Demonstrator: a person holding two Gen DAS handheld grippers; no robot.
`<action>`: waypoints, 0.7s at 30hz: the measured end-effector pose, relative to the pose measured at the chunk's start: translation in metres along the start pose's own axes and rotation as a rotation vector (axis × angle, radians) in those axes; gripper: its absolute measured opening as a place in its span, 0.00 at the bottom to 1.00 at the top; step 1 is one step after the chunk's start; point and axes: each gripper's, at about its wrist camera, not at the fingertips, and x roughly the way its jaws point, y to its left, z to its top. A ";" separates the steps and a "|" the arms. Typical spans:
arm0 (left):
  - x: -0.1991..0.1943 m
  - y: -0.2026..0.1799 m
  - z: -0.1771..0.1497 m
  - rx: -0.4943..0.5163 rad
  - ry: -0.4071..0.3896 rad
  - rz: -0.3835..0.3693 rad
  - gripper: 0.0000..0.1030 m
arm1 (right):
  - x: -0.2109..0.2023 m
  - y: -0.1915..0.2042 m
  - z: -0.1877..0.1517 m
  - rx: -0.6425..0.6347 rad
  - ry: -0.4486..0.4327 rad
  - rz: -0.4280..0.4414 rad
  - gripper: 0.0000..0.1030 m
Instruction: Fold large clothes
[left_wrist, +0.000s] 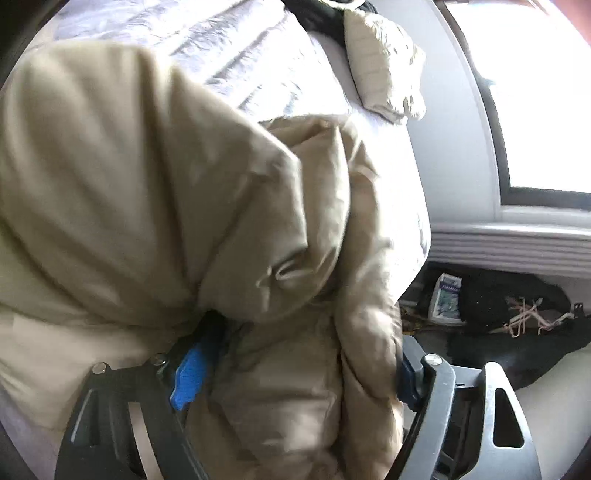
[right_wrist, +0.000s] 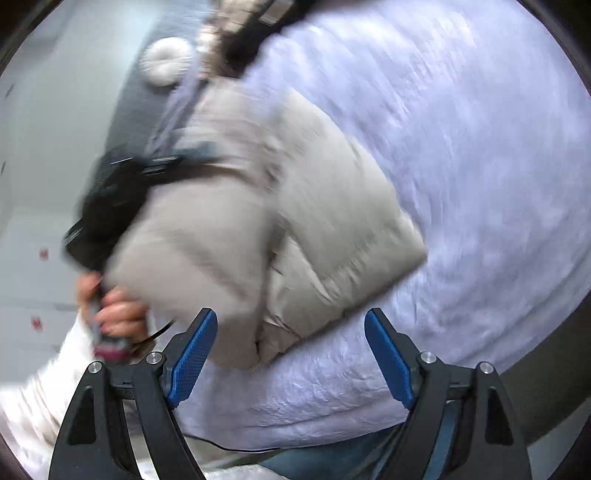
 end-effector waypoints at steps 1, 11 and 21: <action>0.001 -0.002 0.003 -0.001 0.008 0.006 0.79 | 0.001 0.015 0.001 -0.047 -0.010 -0.008 0.87; -0.025 -0.048 0.037 0.090 0.013 0.014 0.79 | 0.077 0.062 0.044 -0.057 -0.084 -0.097 0.15; -0.066 -0.022 0.041 0.255 -0.262 0.430 0.79 | 0.081 -0.036 0.036 0.261 -0.075 -0.079 0.14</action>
